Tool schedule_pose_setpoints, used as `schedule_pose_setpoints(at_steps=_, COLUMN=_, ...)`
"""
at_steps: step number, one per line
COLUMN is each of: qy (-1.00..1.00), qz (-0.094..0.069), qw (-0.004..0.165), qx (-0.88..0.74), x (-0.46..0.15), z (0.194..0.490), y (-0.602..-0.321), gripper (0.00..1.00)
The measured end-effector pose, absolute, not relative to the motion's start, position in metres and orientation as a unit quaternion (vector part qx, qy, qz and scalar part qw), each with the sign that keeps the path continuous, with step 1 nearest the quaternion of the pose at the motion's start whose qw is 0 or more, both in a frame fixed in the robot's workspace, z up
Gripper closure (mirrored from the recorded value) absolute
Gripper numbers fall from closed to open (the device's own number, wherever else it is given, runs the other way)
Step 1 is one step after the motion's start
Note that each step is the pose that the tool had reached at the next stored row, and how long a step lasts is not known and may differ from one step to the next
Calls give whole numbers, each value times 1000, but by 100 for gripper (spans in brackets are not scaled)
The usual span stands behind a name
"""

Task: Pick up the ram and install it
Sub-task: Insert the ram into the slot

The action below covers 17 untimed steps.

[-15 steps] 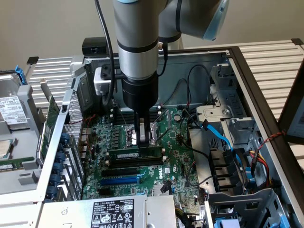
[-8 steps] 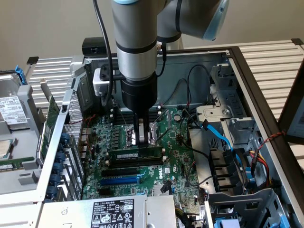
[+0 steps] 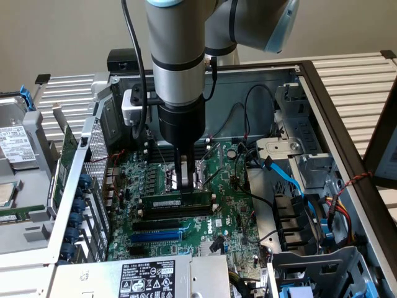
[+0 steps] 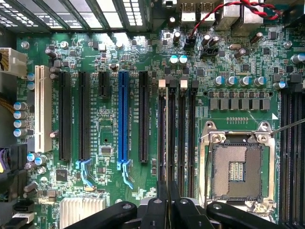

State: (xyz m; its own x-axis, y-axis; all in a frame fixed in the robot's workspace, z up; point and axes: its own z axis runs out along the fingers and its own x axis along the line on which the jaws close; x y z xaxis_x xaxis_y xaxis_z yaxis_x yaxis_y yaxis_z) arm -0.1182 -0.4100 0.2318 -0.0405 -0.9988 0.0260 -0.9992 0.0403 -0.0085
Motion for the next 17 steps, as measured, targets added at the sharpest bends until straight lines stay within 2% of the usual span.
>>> schedule_pose_setpoints(at_steps=17, qy=-721, qz=12, qw=6, qx=693, x=-118, z=232, y=-412, gripper=87)
